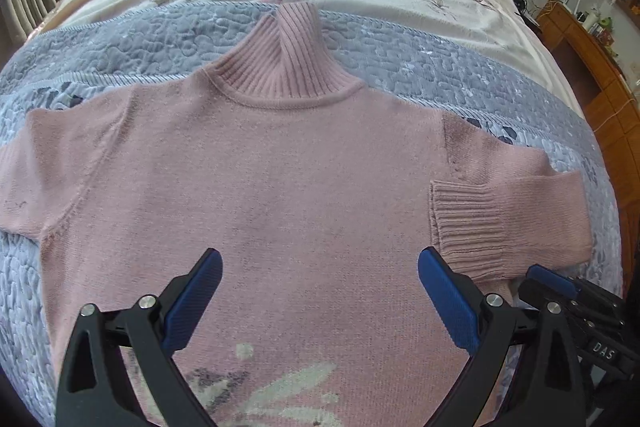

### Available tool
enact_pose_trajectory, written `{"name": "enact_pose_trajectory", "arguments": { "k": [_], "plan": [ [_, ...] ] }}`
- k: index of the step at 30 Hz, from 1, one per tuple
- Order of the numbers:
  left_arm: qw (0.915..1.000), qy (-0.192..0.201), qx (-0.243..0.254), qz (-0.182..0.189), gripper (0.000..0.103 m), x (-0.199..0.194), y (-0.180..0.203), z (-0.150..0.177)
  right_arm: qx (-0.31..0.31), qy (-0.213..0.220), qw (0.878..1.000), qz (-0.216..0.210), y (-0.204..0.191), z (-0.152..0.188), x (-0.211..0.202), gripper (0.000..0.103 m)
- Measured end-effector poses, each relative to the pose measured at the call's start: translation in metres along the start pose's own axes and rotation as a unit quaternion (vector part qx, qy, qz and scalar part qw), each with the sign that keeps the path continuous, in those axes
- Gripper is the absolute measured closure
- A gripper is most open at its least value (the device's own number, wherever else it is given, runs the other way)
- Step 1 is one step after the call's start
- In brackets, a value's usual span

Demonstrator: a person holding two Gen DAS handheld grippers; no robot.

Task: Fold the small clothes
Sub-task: 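Fold the held sleeve across the sweater body with the right gripper, then grasp the other sleeve cuff with the left gripper and lift it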

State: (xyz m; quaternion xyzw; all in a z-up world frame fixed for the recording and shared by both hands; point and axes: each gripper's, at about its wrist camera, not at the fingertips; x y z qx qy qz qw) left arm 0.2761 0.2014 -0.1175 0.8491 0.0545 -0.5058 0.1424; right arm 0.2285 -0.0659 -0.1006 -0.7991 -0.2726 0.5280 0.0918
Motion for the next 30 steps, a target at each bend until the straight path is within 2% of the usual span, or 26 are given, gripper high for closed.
{"name": "enact_pose_trajectory", "arguments": {
  "k": [6, 8, 10, 12, 14, 15, 16, 21, 22, 25, 30],
  "plan": [
    [0.9944, -0.071, -0.021, 0.076, 0.006, 0.039, 0.038, 0.008, 0.019, 0.013, 0.999, 0.037, 0.035, 0.016, -0.024, 0.06],
    [0.9912, -0.084, -0.031, 0.098, 0.01, 0.049, 0.047, 0.008, 0.021, 0.014, 0.999, 0.044, 0.043, 0.02, -0.029, 0.06],
    [0.9878, -0.104, -0.035, 0.111, 0.041, 0.059, 0.058, 0.007, 0.023, 0.017, 0.998, 0.05, 0.049, 0.025, -0.033, 0.06],
    [0.9888, -0.105, -0.03, 0.102, 0.047, 0.063, 0.066, 0.005, 0.025, 0.02, 0.998, 0.053, 0.052, 0.028, -0.036, 0.06],
    [0.9889, -0.104, -0.029, 0.102, 0.067, 0.064, 0.07, 0.002, 0.029, 0.023, 0.998, 0.055, 0.054, 0.031, -0.039, 0.06],
    [0.9878, -0.101, -0.034, 0.113, 0.086, 0.061, 0.071, -0.001, 0.029, 0.025, 0.998, 0.057, 0.054, 0.031, -0.039, 0.06],
    [0.9864, -0.097, -0.039, 0.127, 0.092, 0.058, 0.071, -0.002, 0.029, 0.027, 0.998, 0.058, 0.054, 0.032, -0.04, 0.06],
    [0.9866, -0.031, -0.054, 0.151, 0.094, 0.019, 0.055, -0.011, 0.041, 0.035, 0.997, 0.064, 0.057, 0.031, -0.047, 0.06],
    [0.9872, -0.019, -0.06, 0.147, 0.095, 0.011, 0.046, -0.013, 0.042, 0.036, 0.996, 0.064, 0.057, 0.03, -0.048, 0.06],
    [0.991, 0.017, -0.062, 0.117, 0.095, -0.011, 0.016, -0.019, 0.045, 0.039, 0.996, 0.066, 0.058, 0.027, -0.052, 0.06],
    [0.9946, 0.047, -0.074, 0.055, 0.095, -0.032, -0.047, -0.032, 0.065, 0.043, 0.995, 0.063, 0.059, 0.017, -0.052, 0.056]
  ]
}}
Point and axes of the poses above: each gripper's, at about its wrist camera, not at the fingertips, and x roughly the way its jaws point, y to its right, z to its underside, and after that the axes turned 5 degrees about y, right-handed
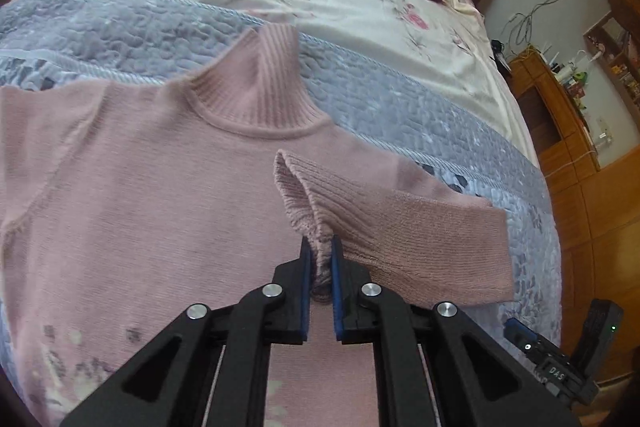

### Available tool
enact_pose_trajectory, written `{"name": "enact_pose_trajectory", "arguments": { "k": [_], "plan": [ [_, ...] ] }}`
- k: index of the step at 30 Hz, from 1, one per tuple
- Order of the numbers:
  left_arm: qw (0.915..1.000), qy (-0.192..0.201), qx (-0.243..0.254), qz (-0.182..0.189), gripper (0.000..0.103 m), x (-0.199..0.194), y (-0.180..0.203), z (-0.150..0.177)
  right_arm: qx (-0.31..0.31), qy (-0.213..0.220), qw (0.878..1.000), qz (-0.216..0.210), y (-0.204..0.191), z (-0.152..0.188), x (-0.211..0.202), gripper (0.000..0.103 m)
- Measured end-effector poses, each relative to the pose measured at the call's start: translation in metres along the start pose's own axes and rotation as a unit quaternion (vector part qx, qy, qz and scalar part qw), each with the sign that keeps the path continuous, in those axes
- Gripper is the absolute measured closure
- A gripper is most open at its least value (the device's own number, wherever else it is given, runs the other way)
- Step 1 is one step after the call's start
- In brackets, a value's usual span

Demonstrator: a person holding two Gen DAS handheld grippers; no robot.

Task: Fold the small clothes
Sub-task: 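Grasp the other sleeve cuff with the left gripper and lift it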

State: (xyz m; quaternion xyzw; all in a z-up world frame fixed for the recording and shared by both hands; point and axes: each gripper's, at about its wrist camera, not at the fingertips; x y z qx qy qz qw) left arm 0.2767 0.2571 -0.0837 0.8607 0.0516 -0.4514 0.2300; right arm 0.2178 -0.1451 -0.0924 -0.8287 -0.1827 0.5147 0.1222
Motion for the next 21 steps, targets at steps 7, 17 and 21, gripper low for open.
{"name": "enact_pose_trajectory", "arguments": {
  "k": [7, 17, 21],
  "plan": [
    [0.9971, 0.025, -0.028, -0.066, 0.095, -0.021, -0.077, -0.027, 0.038, -0.015, 0.999, -0.009, -0.004, -0.02, 0.022, 0.05],
    [0.9919, 0.024, -0.047, -0.116, 0.095, -0.022, -0.138, -0.038, 0.063, -0.069, 0.995, -0.034, -0.022, -0.035, 0.08, 0.056],
    [0.9887, 0.004, -0.033, -0.146, 0.095, 0.001, -0.149, -0.029, 0.063, -0.082, 0.994, -0.035, -0.024, -0.029, 0.09, 0.074]
  ]
}}
Point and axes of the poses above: each gripper's, at about its wrist camera, not at the fingertips, and x roughly the way its jaws point, y to its right, z to its underside, and after that the axes turned 5 degrees about y, right-handed
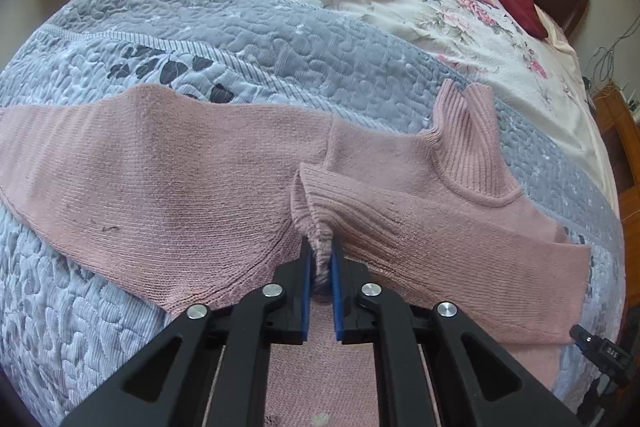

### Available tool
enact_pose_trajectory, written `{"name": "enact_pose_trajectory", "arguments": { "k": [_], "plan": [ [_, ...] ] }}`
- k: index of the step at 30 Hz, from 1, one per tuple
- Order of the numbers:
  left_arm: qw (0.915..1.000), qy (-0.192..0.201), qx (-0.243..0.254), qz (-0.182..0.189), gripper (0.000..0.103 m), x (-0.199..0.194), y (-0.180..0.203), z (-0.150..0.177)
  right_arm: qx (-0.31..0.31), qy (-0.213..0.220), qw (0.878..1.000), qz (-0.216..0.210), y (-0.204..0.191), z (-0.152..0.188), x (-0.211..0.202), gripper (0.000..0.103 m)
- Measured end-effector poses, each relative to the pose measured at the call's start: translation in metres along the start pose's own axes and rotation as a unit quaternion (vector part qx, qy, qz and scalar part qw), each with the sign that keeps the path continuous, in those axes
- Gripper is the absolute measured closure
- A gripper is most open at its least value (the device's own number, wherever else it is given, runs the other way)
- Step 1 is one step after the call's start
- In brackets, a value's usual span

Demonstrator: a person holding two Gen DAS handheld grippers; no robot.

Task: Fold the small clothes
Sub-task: 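Grasp the other sleeve cuff with the left gripper and lift it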

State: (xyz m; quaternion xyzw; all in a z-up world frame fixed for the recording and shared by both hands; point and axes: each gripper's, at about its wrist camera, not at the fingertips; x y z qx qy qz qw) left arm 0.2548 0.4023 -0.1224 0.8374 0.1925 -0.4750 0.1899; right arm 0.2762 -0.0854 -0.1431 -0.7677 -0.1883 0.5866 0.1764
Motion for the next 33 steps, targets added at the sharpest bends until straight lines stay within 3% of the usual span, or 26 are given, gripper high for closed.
{"name": "enact_pose_trajectory", "arguments": {
  "k": [3, 7, 9, 11, 15, 18, 23, 29, 33],
  "plan": [
    [0.9996, -0.012, 0.014, -0.022, 0.094, 0.018, -0.001, 0.01, -0.012, -0.001, 1.0, 0.018, -0.002, 0.004, 0.006, 0.075],
    [0.9996, -0.012, 0.018, -0.018, 0.091, 0.018, -0.004, 0.01, -0.026, -0.011, 0.999, 0.037, -0.005, 0.002, 0.008, 0.075],
    [0.9999, -0.012, 0.002, -0.008, 0.087, 0.006, -0.009, 0.004, -0.042, -0.01, 0.998, 0.054, -0.014, 0.0, 0.0, 0.07],
    [0.9998, 0.017, -0.01, 0.01, 0.085, -0.018, -0.011, -0.002, -0.06, 0.019, 0.996, 0.06, -0.028, -0.002, -0.019, 0.064],
    [0.9981, 0.039, 0.018, 0.044, 0.084, -0.041, 0.011, -0.007, -0.093, 0.041, 0.994, 0.039, -0.062, -0.002, -0.038, 0.058],
    [0.9972, 0.016, 0.034, 0.064, 0.081, -0.027, 0.035, -0.005, -0.097, 0.015, 0.995, 0.02, -0.079, 0.0, -0.019, 0.058],
    [0.9971, -0.044, 0.045, 0.042, 0.081, 0.022, 0.043, 0.012, -0.09, -0.026, 0.995, 0.045, -0.076, 0.01, 0.024, 0.058],
    [0.9967, -0.033, 0.063, 0.041, 0.081, 0.032, 0.043, 0.022, -0.106, -0.023, 0.992, 0.064, -0.073, 0.02, 0.041, 0.057],
    [0.9966, -0.041, 0.04, 0.06, 0.081, 0.024, 0.035, 0.017, -0.091, -0.031, 0.994, 0.057, -0.075, 0.015, 0.038, 0.053]
  ]
}}
Point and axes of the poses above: each gripper's, at about its wrist camera, not at the fingertips, and x roughly the way its jaws point, y to its right, z to its underside, and after that the axes turned 5 degrees about y, right-handed
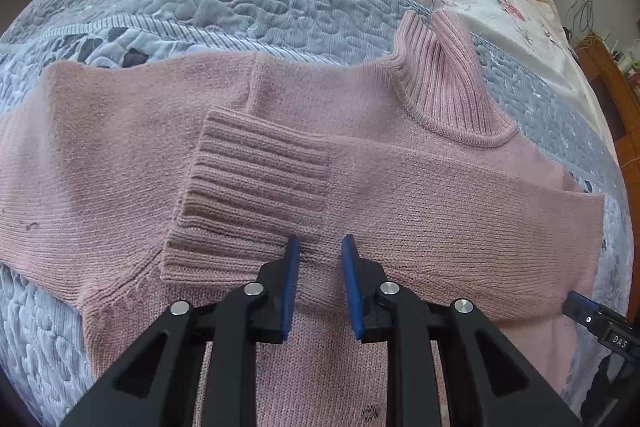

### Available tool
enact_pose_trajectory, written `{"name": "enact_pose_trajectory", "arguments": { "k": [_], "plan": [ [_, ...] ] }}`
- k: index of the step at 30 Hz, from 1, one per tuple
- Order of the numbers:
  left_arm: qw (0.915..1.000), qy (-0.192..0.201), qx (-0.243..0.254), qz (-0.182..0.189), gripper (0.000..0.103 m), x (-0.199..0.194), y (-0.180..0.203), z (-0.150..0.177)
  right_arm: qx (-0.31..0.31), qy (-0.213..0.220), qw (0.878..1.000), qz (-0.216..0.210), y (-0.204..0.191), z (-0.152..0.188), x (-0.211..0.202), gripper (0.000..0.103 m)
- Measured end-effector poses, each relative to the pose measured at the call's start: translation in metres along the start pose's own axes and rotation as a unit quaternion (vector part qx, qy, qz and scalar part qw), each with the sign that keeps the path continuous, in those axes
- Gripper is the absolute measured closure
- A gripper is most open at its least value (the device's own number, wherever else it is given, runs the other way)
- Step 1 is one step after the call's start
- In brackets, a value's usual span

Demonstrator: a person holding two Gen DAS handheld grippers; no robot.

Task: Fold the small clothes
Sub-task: 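Grasp the other sleeve cuff with the left gripper and lift it, then fold the held sleeve across the sweater body with the left gripper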

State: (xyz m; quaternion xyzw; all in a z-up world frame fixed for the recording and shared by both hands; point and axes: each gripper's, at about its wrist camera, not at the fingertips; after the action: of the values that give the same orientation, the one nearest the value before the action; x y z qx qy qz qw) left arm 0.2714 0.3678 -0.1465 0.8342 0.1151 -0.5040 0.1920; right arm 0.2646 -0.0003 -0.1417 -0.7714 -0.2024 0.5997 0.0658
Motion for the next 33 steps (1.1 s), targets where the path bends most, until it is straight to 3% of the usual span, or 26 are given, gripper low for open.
{"name": "enact_pose_trajectory", "arguments": {
  "k": [2, 4, 8, 12, 17, 23, 26, 33],
  "plan": [
    [0.9998, 0.011, -0.017, 0.007, 0.081, -0.019, -0.014, -0.001, 0.006, 0.003, 1.0, -0.005, -0.003, 0.001, -0.014, 0.051],
    [0.9988, 0.033, -0.033, 0.017, 0.072, -0.042, -0.038, -0.001, -0.007, 0.015, 1.0, -0.016, -0.013, 0.005, -0.029, 0.051],
    [0.9944, 0.063, -0.083, -0.016, 0.068, -0.081, -0.117, 0.01, -0.045, 0.014, 0.999, -0.016, -0.038, 0.019, -0.042, 0.049],
    [0.9841, 0.075, -0.139, -0.081, 0.066, -0.104, -0.208, 0.021, -0.07, 0.001, 0.997, -0.025, -0.064, 0.027, -0.027, 0.049],
    [0.9641, 0.103, -0.219, -0.109, 0.057, -0.122, -0.299, 0.027, -0.07, -0.008, 0.997, -0.021, -0.081, 0.02, -0.003, 0.05],
    [0.9435, 0.131, -0.298, -0.062, 0.056, -0.116, -0.368, 0.022, -0.058, -0.016, 0.998, -0.006, -0.078, 0.014, 0.017, 0.05],
    [0.9392, 0.15, -0.304, -0.057, 0.056, -0.114, -0.382, 0.012, -0.053, -0.02, 0.998, -0.004, -0.072, 0.015, 0.025, 0.051],
    [0.9188, 0.187, -0.347, -0.027, 0.056, -0.107, -0.411, 0.002, -0.047, -0.022, 0.999, -0.006, -0.067, 0.014, 0.032, 0.051]
  ]
}}
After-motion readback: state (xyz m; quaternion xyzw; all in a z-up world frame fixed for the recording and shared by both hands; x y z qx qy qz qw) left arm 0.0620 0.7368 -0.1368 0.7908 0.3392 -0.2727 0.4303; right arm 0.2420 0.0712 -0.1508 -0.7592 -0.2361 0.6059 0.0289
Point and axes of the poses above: each gripper's, at about its wrist camera, not at the fingertips, and x roughly the way its jaws point, y to its right, z to its underside, and after that the axes turned 5 degrees about y, right-handed
